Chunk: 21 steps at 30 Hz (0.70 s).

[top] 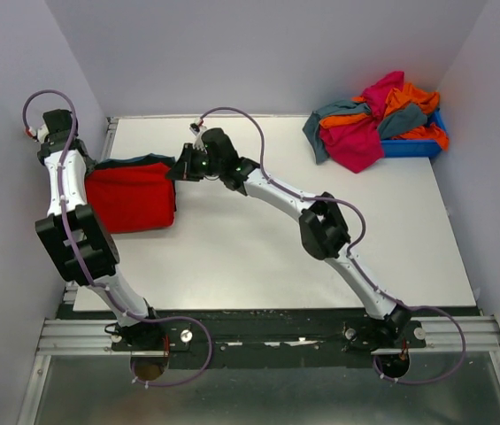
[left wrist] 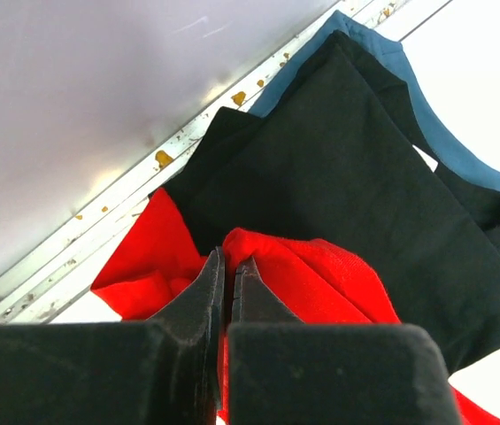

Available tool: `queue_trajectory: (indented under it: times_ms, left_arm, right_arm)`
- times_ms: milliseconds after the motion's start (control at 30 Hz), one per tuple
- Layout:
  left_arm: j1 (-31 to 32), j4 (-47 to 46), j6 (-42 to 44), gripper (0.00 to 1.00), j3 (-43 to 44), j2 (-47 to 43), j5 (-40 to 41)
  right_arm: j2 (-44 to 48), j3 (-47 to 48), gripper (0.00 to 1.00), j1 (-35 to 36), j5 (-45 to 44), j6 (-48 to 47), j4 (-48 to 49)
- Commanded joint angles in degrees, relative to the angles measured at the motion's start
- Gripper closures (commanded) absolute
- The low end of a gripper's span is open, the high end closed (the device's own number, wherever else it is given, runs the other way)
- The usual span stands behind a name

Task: Fold and stack the t-shirts
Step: Put the neatly folded tshirt into the corner of the board with both arms

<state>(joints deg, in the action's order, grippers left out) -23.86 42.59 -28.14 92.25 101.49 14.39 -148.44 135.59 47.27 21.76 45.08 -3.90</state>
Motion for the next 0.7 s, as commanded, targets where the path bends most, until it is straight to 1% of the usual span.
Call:
queue_trajectory:
  times_ms: [0, 33, 67, 100, 133, 167, 200, 233, 267, 300, 333, 400, 467, 533, 600, 633, 667]
  left_arm:
    - [-1.45, -4.36, -0.33, 1.0, 2.23, 2.04, 2.04]
    - [-1.54, -4.36, -0.51, 1.0, 2.93, 2.83, 2.13]
    - [-1.54, -4.36, -0.6, 1.0, 3.63, 3.36, 2.13]
    - [-1.46, -4.53, -0.69, 1.0, 4.51, 4.06, 1.96]
    - [-1.46, -5.14, -0.69, 1.0, 4.96, 4.85, 1.35]
    - [-1.46, -6.63, -0.6, 0.96, 5.05, 5.55, -0.66]
    - [-1.37, -8.29, -0.34, 0.66, 4.7, 6.43, -3.2]
    - [-1.28, -9.01, -0.42, 0.39, 4.96, 7.66, -6.71]
    - [-1.37, -7.71, -0.68, 0.09, 6.7, 9.41, -8.31]
    - [-1.28, -5.26, -0.69, 0.01, 8.81, 10.82, -8.76]
    - [-0.93, -3.58, 0.01, 0.01, 10.65, 11.88, -9.12]
    - [-0.49, -2.95, 1.15, 0.01, 11.73, 11.71, -8.95]
    - [-0.49, -3.47, 1.68, 0.01, 11.03, 9.7, -8.94]
    - [-0.49, -3.65, 1.51, 0.02, 9.63, 7.07, -9.29]
    - [-0.58, -4.09, 1.6, 0.1, 7.7, 4.52, -11.13]
    - [-0.4, -4.35, 1.42, 0.16, 6.73, 2.85, -12.62]
    - [-0.49, -4.62, 0.99, 0.26, 5.5, 1.79, -13.77]
  right_arm:
    - [-2.64, 3.98, 0.99, -1.91, -2.42, 1.58, 3.29]
    - [-3.08, 4.42, 0.99, -2.0, -2.25, 2.2, 5.64]
    - [-3.43, 4.94, 0.96, -2.18, -2.25, 2.47, 6.27]
    - [-4.04, 5.82, 0.89, -2.26, -2.33, 2.38, 6.71]
    - [-4.66, 6.78, 0.74, -2.27, -2.25, 2.12, 6.97]
    - [-5.01, 7.32, 0.35, -2.35, -3.2, 2.29, 6.8]
    - [-4.84, 6.97, 0.12, -2.44, -3.91, 2.73, 7.06]
    - [-4.49, 6.27, 0.08, -2.62, -3.66, 2.99, 7.85]
    - [-3.97, 5.22, 0.07, -2.88, -2.96, 3.08, 9.07]
    - [-3.0, 4.34, 0.07, -3.14, -2.86, 3.17, 9.52]
    - [-1.95, 2.85, 0.07, -3.41, -3.04, 3.0, 9.96]
    - [1.47, -0.05, 0.15, -3.67, -2.78, 1.6, 10.93]
    - [3.59, -0.85, 0.3, -3.5, -1.9, -0.95, 9.89]
    - [4.65, -0.07, 0.47, -2.88, -0.5, -2.8, 6.91]
    - [6.23, -1.2, 0.63, -2.01, 1.43, -3.68, 5.14]
    - [7.1, -2.94, 0.7, -1.65, 2.31, -3.42, 5.48]
    - [7.72, -4.96, 0.78, -1.22, 3.37, -2.55, 6.27]
